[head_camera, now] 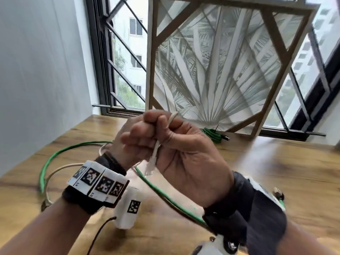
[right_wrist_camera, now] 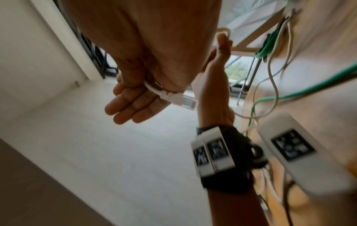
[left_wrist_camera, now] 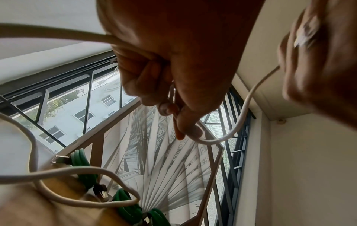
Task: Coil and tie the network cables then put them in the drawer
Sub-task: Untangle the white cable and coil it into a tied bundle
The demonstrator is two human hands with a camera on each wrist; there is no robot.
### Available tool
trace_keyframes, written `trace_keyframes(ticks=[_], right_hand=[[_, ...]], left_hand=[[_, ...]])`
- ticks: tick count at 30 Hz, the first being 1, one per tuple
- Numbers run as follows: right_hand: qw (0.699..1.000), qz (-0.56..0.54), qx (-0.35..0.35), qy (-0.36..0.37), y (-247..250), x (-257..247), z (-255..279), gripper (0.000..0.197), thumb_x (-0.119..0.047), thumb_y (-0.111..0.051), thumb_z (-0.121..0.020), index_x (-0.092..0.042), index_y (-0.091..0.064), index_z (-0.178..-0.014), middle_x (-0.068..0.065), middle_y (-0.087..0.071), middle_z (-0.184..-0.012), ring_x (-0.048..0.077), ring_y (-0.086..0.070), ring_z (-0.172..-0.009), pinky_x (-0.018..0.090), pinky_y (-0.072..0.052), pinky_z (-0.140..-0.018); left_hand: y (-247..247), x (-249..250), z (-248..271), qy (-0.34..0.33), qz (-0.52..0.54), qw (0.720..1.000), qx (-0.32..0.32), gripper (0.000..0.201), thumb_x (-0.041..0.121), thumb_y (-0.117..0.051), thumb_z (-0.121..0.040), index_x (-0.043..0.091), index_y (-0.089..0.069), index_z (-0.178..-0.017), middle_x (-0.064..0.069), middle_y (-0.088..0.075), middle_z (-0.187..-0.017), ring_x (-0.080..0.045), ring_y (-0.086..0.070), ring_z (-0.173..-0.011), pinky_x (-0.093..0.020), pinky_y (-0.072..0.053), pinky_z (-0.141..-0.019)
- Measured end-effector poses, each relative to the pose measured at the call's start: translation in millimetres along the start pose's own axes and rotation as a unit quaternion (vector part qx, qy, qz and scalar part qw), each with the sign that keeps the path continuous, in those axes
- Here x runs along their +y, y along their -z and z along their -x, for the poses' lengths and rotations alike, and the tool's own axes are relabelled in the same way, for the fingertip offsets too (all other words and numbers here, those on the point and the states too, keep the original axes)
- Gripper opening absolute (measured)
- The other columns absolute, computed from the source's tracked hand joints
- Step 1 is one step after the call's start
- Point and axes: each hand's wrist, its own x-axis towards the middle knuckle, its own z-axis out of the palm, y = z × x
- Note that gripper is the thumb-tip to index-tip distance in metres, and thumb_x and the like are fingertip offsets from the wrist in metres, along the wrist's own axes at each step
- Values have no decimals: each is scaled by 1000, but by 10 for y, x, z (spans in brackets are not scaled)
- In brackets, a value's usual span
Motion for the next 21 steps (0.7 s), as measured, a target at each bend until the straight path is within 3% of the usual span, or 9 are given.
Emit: trace_keyframes(ticks=[2,3,4,7,10,12,14,18,21], right_hand=[[997,-41,28,57,160,-124,-28,32,-4,-42,-100,-2,-73,-99,13,-77,-89,27,-76,-87,38,-62,-83],[995,-48,48,80,267,-196,-40,36,0,-39,-102,-3,-75,-96,11,-76,-86,22,-76,-82,35,-62,-80],[991,-48,69,100,373,-271,-45,39,4,-37,-101,-5,-74,-95,8,-73,-84,17,-72,-75,31,-59,-76],[978,-71,132,146,640,-470,-13,33,17,-54,-80,-10,-66,-93,-2,-56,-72,9,-48,-57,21,-41,-65],[959,-132,183,170,850,-646,58,36,12,-66,-64,-13,-64,-90,-4,-50,-67,9,-43,-53,23,-32,-65],[952,-149,187,193,923,-752,82,39,20,-63,-64,-12,-65,-87,-4,-49,-66,10,-41,-52,22,-37,-62],[944,-153,188,223,969,-826,92,38,22,-60,-62,-9,-68,-83,-3,-50,-66,10,-41,-52,23,-41,-56],[937,-101,219,253,1044,-834,89,32,14,-44,-77,-8,-67,-85,1,-61,-70,11,-52,-55,22,-47,-57],[936,-75,245,240,1089,-794,93,34,13,-43,-76,-4,-72,-79,9,-71,-79,16,-65,-62,26,-57,-62]], left_hand=[[-21,23,61,-23,-68,997,-13,32,55,-52,-71,29,-68,-80,4,-67,-72,-14,-66,-75,-22,-50,-65],[-24,55,73,-39,-108,993,3,21,53,-59,-77,35,-63,-68,8,-60,-63,-11,-60,-67,-26,-44,-61],[-30,83,74,-48,-135,990,17,25,51,-68,-82,36,-62,-63,12,-56,-61,-5,-55,-62,-29,-38,-59],[-49,114,92,-59,-152,987,-4,27,55,-75,-88,36,-68,-71,16,-58,-66,0,-54,-65,-28,-36,-58],[-92,160,131,-88,-140,985,-42,30,59,-71,-89,35,-69,-72,13,-63,-70,-3,-57,-67,-29,-39,-59],[-142,231,164,-118,-116,985,-52,33,58,-67,-93,31,-73,-74,11,-65,-74,-8,-60,-69,-33,-45,-61],[-195,315,209,-162,-94,980,-67,36,54,-63,-98,30,-74,-74,12,-65,-79,-8,-62,-73,-28,-45,-64],[-217,420,283,-236,-112,961,-87,35,51,-58,-100,30,-74,-77,14,-62,-77,-4,-60,-72,-17,-41,-62],[-196,401,278,-246,-156,955,-61,39,57,-54,-99,30,-74,-80,18,-65,-79,-3,-60,-67,-30,-48,-58]])
